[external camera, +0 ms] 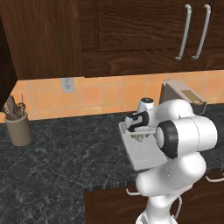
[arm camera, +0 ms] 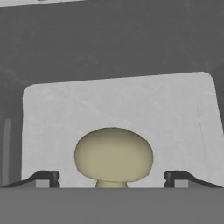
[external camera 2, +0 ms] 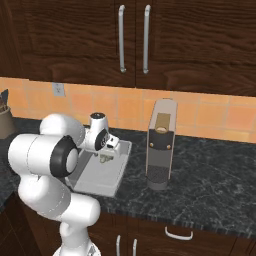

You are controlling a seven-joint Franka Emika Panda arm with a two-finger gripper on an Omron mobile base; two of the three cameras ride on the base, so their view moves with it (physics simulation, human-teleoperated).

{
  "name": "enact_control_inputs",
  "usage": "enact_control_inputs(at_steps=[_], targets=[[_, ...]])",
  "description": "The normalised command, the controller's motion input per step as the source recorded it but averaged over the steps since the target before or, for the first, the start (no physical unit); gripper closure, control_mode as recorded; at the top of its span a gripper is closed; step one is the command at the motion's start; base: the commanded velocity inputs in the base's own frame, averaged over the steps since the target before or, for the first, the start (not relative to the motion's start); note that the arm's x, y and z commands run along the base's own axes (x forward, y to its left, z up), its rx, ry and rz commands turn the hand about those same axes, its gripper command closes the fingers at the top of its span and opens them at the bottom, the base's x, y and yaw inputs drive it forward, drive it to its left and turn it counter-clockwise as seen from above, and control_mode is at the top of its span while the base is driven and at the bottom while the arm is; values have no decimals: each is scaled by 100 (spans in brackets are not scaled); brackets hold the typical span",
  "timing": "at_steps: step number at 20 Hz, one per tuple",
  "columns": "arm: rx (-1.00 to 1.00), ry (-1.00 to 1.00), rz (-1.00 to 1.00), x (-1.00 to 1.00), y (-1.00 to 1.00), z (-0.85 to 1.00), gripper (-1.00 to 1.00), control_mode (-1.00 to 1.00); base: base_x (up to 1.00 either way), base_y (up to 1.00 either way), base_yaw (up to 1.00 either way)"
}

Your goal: Place one mushroom and one steak in each tupperware on the nearby counter, to pack two identical lunches.

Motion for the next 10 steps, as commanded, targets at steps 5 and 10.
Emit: enact_control_inputs(at_steps=[5,10], targets=[[-5,0,-3,-11,0,29,-100,-100,0,0,0],[-3,0,-2,-50,6,31,-100,-100,0,0,0]])
